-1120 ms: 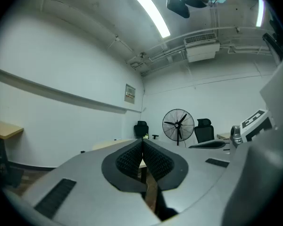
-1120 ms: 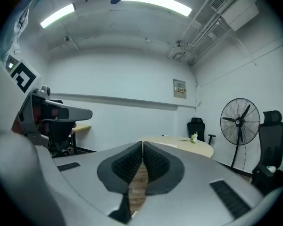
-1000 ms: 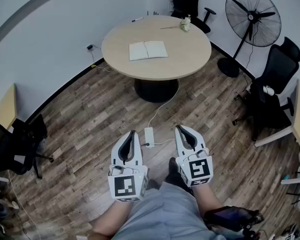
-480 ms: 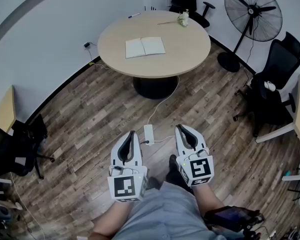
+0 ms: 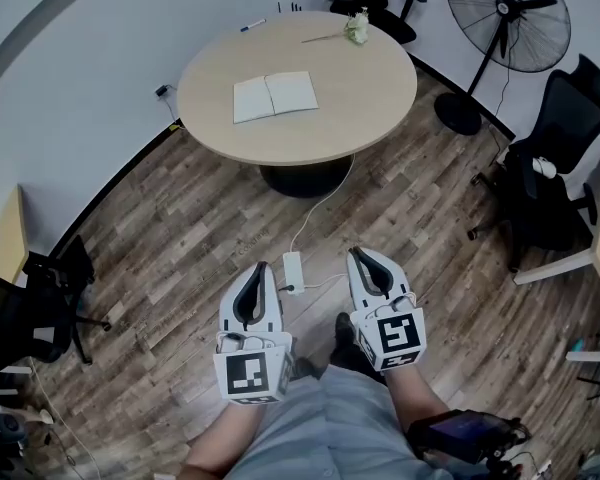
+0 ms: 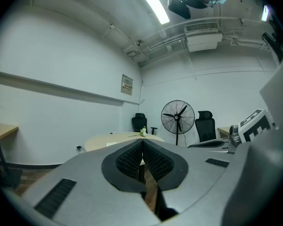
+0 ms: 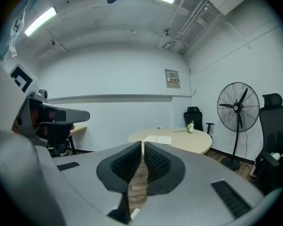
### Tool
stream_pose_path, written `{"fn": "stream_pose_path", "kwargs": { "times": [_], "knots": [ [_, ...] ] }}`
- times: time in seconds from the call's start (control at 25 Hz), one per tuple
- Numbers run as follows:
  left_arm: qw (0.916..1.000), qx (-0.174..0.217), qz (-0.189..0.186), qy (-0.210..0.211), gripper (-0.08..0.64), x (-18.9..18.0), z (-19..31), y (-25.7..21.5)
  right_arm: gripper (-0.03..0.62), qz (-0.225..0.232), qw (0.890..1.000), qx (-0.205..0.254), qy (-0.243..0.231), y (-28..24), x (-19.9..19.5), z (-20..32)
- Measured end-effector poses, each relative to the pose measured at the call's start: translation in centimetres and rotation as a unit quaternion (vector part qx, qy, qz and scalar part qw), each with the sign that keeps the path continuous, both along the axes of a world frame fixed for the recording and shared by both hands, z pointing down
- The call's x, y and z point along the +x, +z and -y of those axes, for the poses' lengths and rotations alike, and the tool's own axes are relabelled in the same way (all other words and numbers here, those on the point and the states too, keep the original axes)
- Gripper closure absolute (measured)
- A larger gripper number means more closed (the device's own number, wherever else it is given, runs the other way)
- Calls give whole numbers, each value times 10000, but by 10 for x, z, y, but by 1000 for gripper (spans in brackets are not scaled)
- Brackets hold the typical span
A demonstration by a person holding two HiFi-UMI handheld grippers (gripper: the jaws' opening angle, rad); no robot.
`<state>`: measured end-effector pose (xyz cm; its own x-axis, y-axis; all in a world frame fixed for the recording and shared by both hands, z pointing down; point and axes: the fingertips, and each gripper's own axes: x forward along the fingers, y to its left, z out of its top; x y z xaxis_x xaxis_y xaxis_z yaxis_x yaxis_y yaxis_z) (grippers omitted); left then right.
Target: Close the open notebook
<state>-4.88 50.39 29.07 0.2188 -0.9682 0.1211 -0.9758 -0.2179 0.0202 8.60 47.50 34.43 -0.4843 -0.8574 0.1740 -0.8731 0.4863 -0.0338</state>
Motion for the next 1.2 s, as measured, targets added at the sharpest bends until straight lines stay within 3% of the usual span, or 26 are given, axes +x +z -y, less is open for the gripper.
{"fn": "stream_pose_path", "kwargs": {
  "times": [0.24, 0.52, 0.68, 1.2],
  "knots": [
    [9994, 253, -13, -238, 540, 31, 53, -25, 541, 40, 9995, 158, -255, -19, 29, 60],
    [9977, 279, 94, -605, 540, 51, 91, -33, 541, 135, 9983, 235, -517, -29, 54, 114],
    [9964, 219, 219, -792, 540, 43, 106, -28, 541, 232, 9977, 157, -622, -21, 50, 139],
    [9949, -167, -41, -989, 540, -28, 186, 6, 541, 59, 9973, -34, -732, 0, -15, 219]
  ]
}}
